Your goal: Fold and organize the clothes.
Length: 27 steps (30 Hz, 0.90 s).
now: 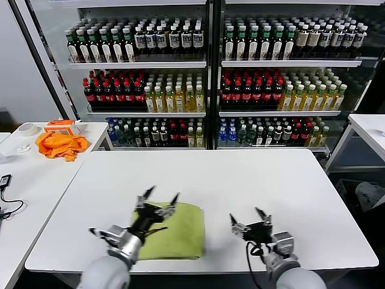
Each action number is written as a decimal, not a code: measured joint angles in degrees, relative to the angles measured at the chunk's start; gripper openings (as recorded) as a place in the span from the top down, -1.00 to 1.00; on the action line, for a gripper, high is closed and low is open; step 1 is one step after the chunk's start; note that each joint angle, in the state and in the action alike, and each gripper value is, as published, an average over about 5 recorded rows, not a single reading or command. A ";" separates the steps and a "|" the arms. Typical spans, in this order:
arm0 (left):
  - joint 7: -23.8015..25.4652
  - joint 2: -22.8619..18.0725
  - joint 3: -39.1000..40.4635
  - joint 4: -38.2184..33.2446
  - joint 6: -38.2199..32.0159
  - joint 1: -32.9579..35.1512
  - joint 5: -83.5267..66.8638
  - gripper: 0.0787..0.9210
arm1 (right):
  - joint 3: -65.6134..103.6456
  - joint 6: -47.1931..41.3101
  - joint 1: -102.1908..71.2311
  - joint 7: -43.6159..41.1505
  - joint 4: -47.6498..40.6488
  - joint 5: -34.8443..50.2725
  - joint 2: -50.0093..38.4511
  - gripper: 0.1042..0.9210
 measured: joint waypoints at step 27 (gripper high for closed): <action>-1.49 2.06 -16.08 1.38 -0.26 4.38 -3.08 -0.77 | -16.48 -0.19 9.57 2.76 -10.31 6.46 2.11 -0.76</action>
